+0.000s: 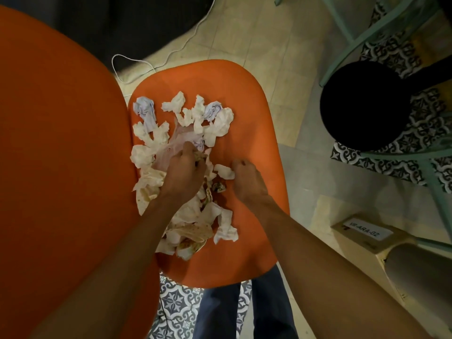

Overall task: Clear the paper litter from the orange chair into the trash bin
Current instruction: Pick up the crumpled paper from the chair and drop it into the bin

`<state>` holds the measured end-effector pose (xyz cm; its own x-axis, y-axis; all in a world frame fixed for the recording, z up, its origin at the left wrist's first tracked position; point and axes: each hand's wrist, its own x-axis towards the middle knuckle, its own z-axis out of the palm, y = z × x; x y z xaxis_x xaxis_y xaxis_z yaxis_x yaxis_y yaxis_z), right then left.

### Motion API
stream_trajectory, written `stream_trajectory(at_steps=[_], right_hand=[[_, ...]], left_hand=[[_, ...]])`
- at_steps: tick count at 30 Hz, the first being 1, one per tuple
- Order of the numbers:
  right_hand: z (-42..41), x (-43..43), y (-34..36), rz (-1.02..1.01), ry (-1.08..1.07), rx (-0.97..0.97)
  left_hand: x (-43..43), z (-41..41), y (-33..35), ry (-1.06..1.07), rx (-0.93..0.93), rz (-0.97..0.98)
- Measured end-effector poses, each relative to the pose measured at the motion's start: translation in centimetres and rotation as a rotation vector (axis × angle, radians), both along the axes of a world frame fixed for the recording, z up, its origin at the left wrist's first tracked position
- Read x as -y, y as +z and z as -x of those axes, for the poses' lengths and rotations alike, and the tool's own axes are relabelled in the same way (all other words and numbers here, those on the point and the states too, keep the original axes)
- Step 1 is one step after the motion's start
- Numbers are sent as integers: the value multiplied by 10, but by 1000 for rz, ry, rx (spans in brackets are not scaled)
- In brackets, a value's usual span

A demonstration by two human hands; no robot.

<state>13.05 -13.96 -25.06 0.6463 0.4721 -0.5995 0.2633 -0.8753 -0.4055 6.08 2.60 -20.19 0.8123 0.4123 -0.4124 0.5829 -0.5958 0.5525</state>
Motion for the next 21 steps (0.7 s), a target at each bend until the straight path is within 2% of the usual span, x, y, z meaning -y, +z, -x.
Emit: stream_trajectory(at_steps=[6,12,21], right_hand=[[16,17,42,-280,-298,-70],[50,42,123,-471,-430,30],[101,131,240,-621,-735,30]], left_hand=[[1,13,35,87,98,124],[24,30,88,79,123,194],[106,63,204,177,120,322]])
